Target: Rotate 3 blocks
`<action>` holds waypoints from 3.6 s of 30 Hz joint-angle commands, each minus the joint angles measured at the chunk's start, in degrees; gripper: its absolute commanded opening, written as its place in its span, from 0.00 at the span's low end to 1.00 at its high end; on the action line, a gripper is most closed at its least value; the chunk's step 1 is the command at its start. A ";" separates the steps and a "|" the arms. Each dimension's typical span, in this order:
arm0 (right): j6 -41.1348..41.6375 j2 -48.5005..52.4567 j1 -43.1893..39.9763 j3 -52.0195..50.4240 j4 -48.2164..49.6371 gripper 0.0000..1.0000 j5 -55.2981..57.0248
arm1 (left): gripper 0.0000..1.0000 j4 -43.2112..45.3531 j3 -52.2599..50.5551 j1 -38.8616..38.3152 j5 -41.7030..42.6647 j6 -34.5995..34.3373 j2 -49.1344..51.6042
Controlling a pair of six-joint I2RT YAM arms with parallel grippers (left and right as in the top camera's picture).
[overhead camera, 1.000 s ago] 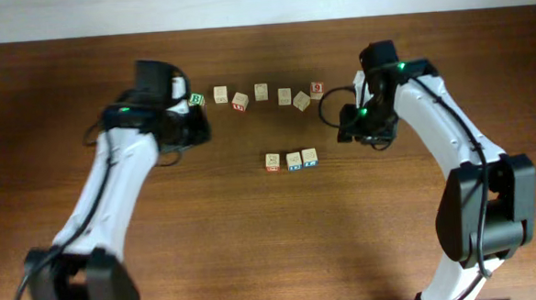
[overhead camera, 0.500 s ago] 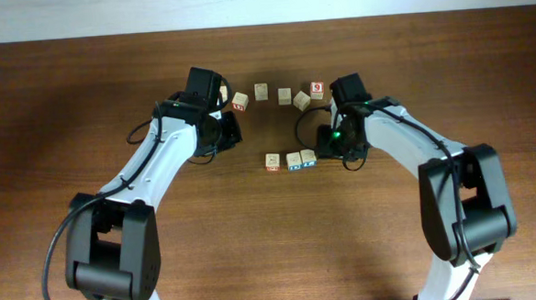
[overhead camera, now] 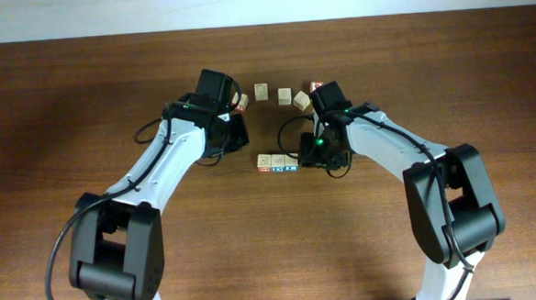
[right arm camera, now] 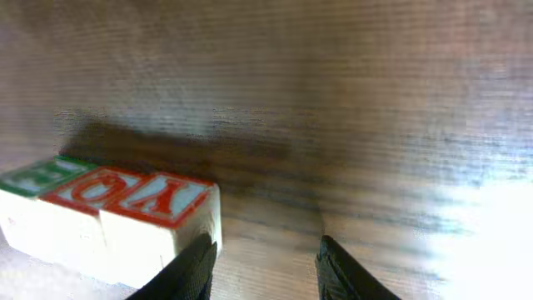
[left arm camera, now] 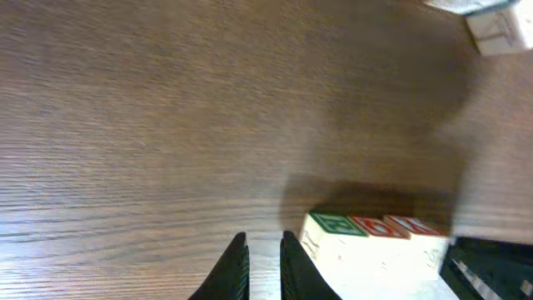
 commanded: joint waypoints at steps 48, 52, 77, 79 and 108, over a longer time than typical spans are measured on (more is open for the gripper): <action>1.77 4.70 9.70 10.49 0.70 0.23 10.45 | 0.21 -7.19 6.14 7.91 -7.69 4.22 1.18; 1.53 4.48 7.89 15.58 -0.50 0.30 10.43 | 0.22 -7.17 6.14 7.91 -7.72 4.26 1.18; -1.33 9.84 11.63 27.12 -10.10 0.15 6.86 | 0.00 -8.76 10.86 6.58 -10.93 5.99 8.41; -1.20 11.17 12.28 27.12 -10.01 0.14 6.82 | 0.00 -8.61 10.86 6.58 -13.05 4.79 8.41; -5.35 7.52 11.23 49.64 -25.18 0.16 1.75 | 0.00 -24.09 32.79 11.98 -7.63 14.19 7.43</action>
